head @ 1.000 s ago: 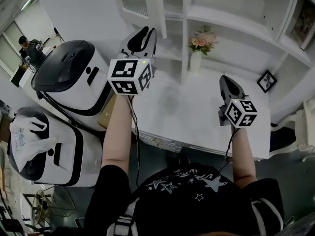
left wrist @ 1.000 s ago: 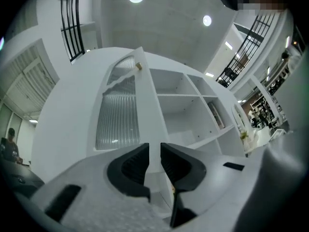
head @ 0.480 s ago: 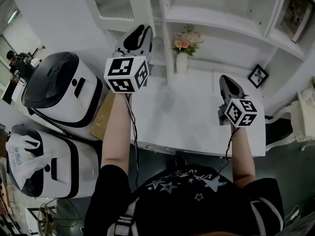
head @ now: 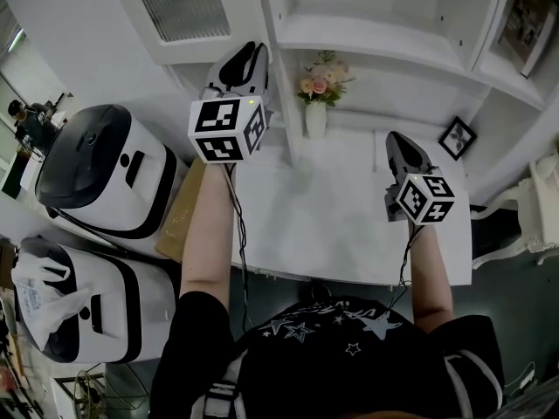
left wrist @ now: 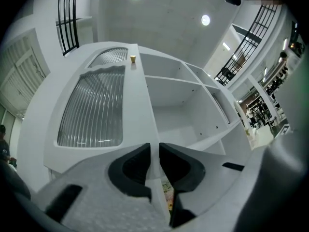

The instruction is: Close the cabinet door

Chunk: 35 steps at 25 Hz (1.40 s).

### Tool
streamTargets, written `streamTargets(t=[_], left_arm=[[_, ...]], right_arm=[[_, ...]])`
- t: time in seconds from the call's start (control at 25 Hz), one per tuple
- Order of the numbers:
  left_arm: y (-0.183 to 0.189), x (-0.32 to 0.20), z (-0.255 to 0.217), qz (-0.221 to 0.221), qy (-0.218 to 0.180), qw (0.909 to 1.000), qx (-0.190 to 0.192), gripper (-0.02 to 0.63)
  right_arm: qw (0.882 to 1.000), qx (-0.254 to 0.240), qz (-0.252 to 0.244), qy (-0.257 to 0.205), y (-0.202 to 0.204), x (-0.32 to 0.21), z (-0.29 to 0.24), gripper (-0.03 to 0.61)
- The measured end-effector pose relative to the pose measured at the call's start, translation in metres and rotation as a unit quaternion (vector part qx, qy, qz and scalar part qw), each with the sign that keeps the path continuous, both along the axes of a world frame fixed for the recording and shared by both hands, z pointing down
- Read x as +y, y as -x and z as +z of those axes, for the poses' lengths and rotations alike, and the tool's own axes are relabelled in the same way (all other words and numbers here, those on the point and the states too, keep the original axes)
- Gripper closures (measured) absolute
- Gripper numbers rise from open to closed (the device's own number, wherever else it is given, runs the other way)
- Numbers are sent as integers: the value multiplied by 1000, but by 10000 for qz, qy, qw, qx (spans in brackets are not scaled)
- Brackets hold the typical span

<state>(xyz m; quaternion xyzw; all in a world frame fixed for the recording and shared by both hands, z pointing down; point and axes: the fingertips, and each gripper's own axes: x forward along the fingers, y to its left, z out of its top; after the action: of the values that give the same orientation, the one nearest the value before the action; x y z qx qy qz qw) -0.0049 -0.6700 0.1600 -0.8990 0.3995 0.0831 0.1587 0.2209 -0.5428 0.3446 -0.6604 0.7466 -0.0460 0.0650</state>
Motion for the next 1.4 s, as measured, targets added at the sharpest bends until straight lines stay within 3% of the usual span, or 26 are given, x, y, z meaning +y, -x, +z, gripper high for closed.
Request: streamTargets(t=[0.76, 1.12, 1.4], left_arm=[[-19, -39, -2, -411, -167, 9990, 108, 563], [-19, -40, 0, -407, -124, 9991, 21, 563], [-11, -32, -6, -449, -23, 9988, -206, 565]], right_arm=[[10000, 55, -69, 39, -33, -42, 6, 574], [9996, 77, -255, -43, -15, -45, 0, 573], [9995, 140, -249, -123, 8, -12, -13, 574]])
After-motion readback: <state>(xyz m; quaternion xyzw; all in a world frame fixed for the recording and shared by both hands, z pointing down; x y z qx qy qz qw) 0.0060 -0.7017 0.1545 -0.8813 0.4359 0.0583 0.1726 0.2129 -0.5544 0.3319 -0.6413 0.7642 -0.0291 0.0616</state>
